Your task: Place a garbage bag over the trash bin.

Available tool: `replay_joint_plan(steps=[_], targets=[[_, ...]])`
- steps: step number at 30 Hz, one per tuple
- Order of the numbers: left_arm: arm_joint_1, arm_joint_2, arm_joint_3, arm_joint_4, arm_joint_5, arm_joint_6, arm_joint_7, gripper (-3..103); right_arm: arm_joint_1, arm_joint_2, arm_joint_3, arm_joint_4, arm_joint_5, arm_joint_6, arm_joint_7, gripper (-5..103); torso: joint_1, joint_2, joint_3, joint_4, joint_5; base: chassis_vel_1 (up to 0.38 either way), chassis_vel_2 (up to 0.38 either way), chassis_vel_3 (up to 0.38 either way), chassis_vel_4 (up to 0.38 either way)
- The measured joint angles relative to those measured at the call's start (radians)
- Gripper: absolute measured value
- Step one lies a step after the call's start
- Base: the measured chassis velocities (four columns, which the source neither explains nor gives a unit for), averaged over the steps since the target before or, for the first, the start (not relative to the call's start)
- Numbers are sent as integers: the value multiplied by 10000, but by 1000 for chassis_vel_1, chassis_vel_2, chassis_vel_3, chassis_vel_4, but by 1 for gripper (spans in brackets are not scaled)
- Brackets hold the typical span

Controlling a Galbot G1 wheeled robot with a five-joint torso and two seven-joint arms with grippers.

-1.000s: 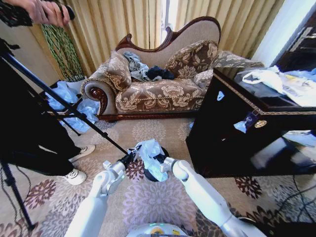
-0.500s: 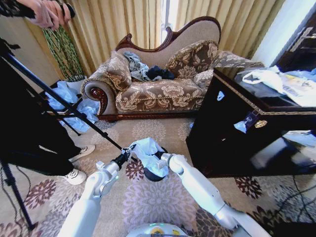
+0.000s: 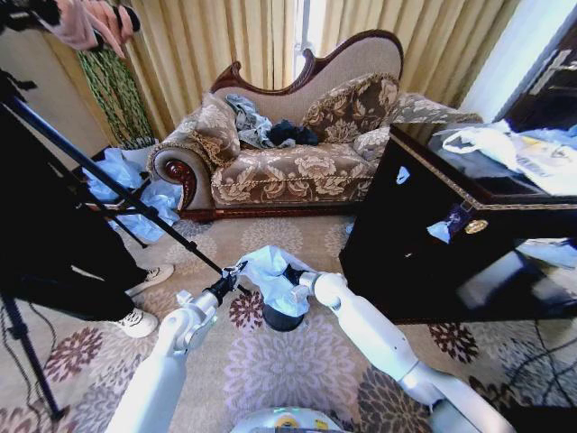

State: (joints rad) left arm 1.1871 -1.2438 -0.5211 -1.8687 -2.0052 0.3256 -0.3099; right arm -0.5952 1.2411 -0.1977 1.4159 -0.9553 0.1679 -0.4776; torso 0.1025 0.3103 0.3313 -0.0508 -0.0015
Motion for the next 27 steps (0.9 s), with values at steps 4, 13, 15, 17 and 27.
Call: replay_joint_plan(steps=[4,13,15,17,27], targets=[[-176,72,147,21,-73,19,2,0,43,-108,125,3,-215,105,-121,66,0,0,0,0,0,0,0,0,0],[-331,-124,601,-99,-107,39,-105,0,-91,-746,552,331,-346,339,-388,97,0,0,0,0,3,0,0,0,0],[-333,-197,683,-76,-95,39,-157,0,-155,-846,606,421,-346,361,-430,99,0,0,0,0,1,0,0,0,0],[-237,-357,846,-173,-84,40,-245,0,-317,-1092,709,651,-306,412,-533,100,0,0,0,0,-1,0,0,0,0],[489,-1209,1433,-704,318,-33,-651,0,-1096,-1921,997,1578,132,485,-783,100,-2,1,-1,1,0,0,0,0,0]])
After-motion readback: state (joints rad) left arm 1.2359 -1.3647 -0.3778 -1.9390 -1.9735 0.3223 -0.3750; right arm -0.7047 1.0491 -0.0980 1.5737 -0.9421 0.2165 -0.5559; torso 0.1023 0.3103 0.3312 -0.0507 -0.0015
